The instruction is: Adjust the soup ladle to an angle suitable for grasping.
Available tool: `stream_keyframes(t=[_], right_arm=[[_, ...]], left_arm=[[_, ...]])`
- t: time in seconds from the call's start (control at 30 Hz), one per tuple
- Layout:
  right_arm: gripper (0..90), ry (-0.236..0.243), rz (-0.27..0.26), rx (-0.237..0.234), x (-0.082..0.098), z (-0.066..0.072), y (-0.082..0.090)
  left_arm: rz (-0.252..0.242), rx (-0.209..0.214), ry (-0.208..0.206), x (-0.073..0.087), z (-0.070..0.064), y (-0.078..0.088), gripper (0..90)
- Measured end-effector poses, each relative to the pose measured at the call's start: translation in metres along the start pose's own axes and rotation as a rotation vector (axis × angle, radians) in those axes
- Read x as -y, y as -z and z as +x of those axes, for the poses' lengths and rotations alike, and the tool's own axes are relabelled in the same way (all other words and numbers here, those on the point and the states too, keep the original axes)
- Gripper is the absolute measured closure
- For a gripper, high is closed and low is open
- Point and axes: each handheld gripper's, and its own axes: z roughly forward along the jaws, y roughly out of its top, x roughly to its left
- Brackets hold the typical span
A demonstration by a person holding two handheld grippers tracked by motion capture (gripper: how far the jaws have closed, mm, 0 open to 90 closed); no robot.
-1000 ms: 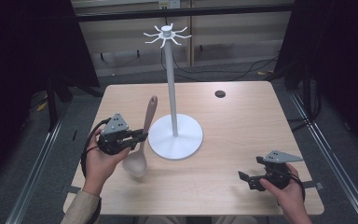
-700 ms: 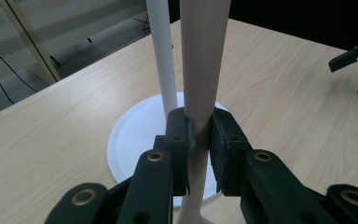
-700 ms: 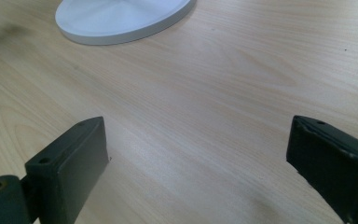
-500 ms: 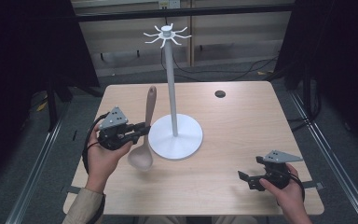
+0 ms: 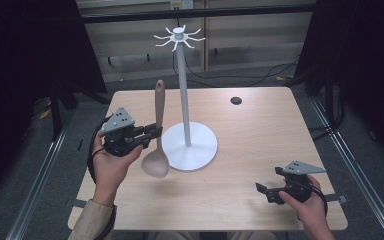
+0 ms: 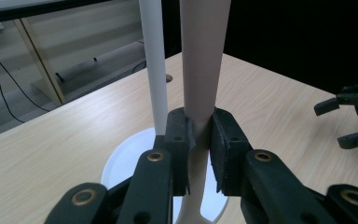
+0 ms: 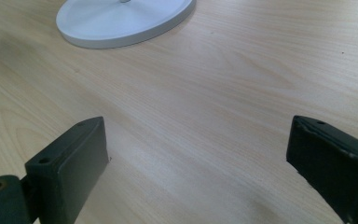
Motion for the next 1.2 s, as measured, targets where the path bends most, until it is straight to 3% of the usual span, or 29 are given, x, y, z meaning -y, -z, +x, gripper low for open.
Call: stream_keyframes(t=[0.33, 1.2], right_arm=[[4.8, 0.001, -0.007, 0.002, 0.0, 0.0, 0.001], [4.7, -0.009, -0.015, -0.001, -0.001, -0.001, 0.002]], left_arm=[[-0.035, -0.009, 0.007, -0.015, -0.008, 0.0, 78.2], [-0.011, -0.04, -0.01, -0.054, -0.012, -0.009, 78.2]])
